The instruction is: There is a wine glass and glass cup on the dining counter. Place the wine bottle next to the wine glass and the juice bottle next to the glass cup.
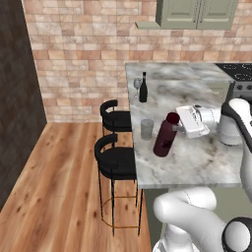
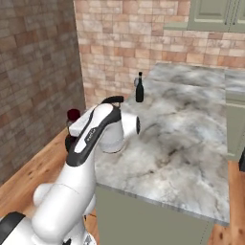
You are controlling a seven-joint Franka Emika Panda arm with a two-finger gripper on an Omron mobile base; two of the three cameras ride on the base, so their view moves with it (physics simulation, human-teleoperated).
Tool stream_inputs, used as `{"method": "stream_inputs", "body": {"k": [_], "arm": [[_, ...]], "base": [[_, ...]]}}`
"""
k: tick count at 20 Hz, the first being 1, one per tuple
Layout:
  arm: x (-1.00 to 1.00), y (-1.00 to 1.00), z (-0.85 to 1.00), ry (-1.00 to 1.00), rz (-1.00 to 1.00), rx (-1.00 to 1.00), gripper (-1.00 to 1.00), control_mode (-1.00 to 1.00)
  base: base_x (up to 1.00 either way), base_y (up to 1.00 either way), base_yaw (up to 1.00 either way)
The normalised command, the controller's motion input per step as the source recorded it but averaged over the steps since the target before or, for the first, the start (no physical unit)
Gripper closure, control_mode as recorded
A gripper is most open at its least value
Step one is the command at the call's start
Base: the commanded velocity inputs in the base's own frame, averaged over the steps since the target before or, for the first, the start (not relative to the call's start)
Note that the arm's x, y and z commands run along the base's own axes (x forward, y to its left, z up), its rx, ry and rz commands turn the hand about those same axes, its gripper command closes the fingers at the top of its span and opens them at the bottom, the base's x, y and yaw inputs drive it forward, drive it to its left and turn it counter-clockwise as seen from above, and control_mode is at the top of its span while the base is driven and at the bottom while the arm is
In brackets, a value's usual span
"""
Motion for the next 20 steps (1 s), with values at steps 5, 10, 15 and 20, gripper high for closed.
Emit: {"method": "stream_inputs", "body": {"k": [5, 10, 15, 20], "arm": [[0.35, 0.0, -0.07, 0.0, 0.0, -0.02, 1.0, -1.0], [0.4, 0.0, 0.0, 0.21, 0.0, -0.02, 1.0, -1.0], [0.37, 0.0, -0.09, 0.13, 0.0, 0.0, 1.0, -1.0], [0.31, -0.03, -0.24, 0.0, 0.0, -0.01, 1.0, -1.0]], "base": [[0.0, 0.0, 0.0], [0.0, 0.0, 0.0], [0.0, 0.0, 0.0], [0.0, 0.0, 0.0]]}}
